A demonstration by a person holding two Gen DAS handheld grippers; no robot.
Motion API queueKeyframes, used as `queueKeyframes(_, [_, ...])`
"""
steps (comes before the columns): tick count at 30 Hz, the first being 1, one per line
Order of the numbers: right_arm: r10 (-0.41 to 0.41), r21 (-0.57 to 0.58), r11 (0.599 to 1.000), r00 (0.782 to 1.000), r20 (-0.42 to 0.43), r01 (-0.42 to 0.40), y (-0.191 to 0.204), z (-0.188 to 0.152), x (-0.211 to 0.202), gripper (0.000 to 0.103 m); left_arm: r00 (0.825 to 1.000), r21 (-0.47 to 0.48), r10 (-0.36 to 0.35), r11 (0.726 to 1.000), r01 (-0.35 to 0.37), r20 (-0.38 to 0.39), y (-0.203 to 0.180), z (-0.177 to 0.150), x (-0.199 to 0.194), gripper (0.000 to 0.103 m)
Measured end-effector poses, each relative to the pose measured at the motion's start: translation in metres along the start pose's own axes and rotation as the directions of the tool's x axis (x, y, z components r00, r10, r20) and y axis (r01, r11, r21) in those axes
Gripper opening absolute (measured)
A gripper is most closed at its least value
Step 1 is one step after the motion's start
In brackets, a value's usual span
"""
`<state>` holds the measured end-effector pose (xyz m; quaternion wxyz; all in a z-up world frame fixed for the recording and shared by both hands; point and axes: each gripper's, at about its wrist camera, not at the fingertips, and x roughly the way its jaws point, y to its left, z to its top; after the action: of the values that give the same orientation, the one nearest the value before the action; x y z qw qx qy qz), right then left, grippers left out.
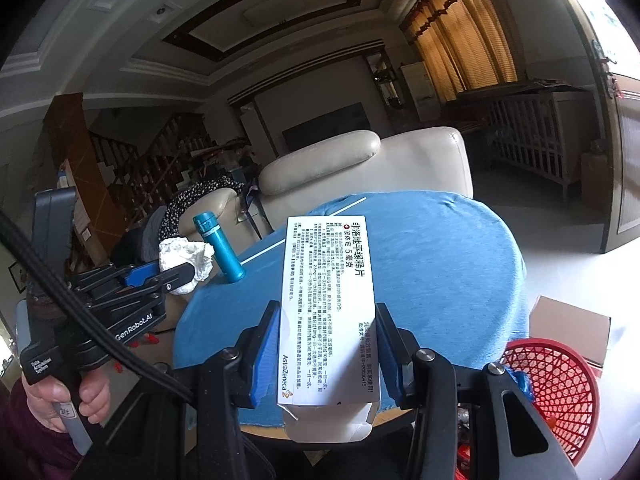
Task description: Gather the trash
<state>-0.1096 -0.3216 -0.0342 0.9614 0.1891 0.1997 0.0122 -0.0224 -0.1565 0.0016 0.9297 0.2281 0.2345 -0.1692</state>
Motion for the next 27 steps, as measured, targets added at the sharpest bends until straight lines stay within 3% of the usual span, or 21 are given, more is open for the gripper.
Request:
queueKeyframes(21, [-0.058,0.153,0.987,0.995,0.08,0.045,-0.07,0.002,-0.042,0.048,0.995,0.103,-0.092,0.99,0.094,-0.024,-0.08,0.026,0.01,0.027])
queueKeyframes(27, [-0.06,0.184,0.982,0.994,0.089,0.043,-0.083,0.002,-0.048,0.048,0.996,0.123,-0.087,0.988,0.09,-0.031,-0.09,0.028,0.01,0.027])
